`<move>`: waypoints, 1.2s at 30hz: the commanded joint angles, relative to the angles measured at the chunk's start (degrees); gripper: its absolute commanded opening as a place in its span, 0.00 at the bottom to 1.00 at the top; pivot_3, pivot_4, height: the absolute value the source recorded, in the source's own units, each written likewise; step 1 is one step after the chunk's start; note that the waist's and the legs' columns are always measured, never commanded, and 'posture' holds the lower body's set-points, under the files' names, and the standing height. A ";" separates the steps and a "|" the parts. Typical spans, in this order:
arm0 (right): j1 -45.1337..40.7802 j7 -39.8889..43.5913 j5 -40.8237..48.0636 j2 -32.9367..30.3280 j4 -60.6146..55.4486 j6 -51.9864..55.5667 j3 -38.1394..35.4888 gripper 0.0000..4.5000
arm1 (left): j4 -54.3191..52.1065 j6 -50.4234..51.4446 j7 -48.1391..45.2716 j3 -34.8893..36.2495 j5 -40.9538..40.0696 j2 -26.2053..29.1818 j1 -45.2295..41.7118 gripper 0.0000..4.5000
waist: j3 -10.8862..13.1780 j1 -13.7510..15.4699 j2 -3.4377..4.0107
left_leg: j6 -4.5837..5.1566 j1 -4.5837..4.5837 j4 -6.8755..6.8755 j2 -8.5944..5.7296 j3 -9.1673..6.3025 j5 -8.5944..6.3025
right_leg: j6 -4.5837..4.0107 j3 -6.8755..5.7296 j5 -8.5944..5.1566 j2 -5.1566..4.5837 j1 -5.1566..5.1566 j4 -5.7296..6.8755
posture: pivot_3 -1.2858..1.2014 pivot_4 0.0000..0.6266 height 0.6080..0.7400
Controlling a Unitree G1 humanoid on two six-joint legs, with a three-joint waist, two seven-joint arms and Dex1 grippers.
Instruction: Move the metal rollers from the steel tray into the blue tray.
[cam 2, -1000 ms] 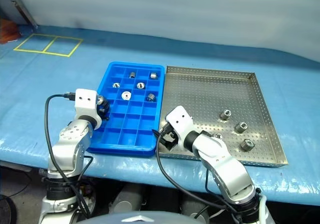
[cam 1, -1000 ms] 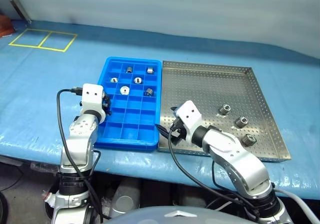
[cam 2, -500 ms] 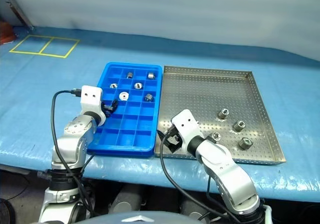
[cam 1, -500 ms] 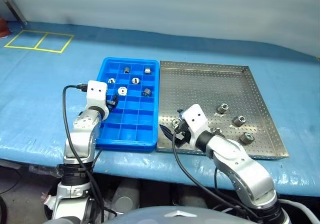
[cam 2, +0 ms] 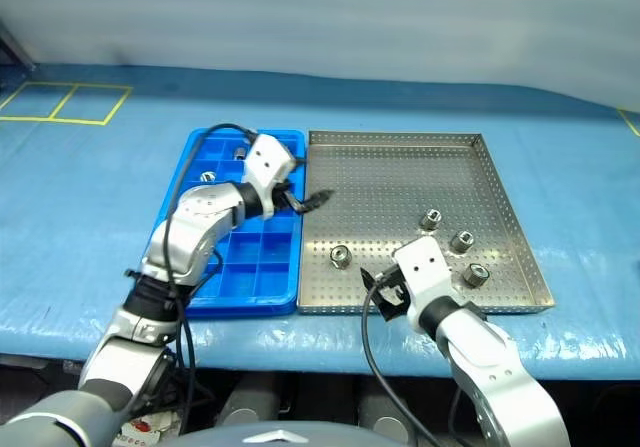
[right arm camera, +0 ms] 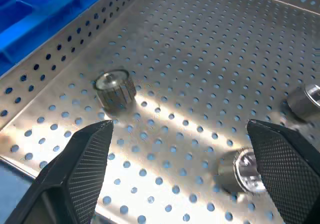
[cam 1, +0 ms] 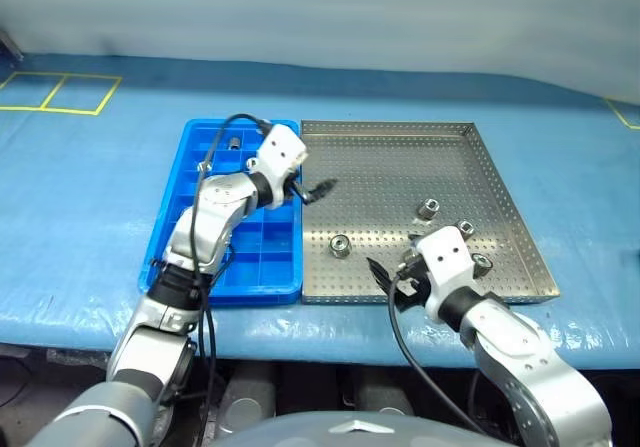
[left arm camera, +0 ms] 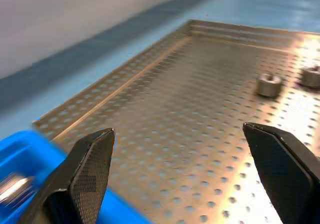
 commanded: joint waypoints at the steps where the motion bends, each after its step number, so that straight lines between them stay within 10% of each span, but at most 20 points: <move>1: 2.57 -2.11 -0.94 1.13 -3.82 -0.91 -1.24 1.00 | 5.38 -4.79 -7.50 -4.43 2.11 0.86 -3.94 0.99 | -0.01 -0.89 0.01 | 0.00 0.03 0.00 0.03 0.00 0.00 | 0.00 0.02 0.00 0.04 0.00 0.00 | 0.50 0.24 1.00; 20: 6.52 -7.58 -4.55 7.13 -2.38 -6.78 3.58 1.00 | 18.42 -15.92 -27.71 -17.33 14.27 3.18 -11.53 0.99 | -0.01 -3.74 0.02 | 0.00 0.01 0.00 0.28 0.03 0.00 | 0.01 0.18 0.00 0.03 -0.09 0.05 | 0.47 0.24 1.00; 30: 5.26 -6.85 -4.74 7.28 -0.87 -8.32 3.52 1.00 | 19.47 -17.08 -26.84 -17.25 17.68 2.09 -10.83 0.37 | -0.01 -3.81 0.02 | 0.00 0.05 0.01 0.31 0.05 0.00 | 0.01 0.19 0.00 0.06 -0.09 0.08 | 0.48 0.24 1.00; 36: 4.02 -6.05 -4.55 6.59 -0.27 -8.21 3.68 1.00 | 18.49 -16.82 -24.89 -15.76 17.94 1.35 -9.68 0.37 | -0.02 -3.69 0.03 | 0.00 0.07 0.03 0.31 0.06 0.00 | 0.01 0.20 0.00 0.05 -0.06 0.09 | 0.49 0.24 1.00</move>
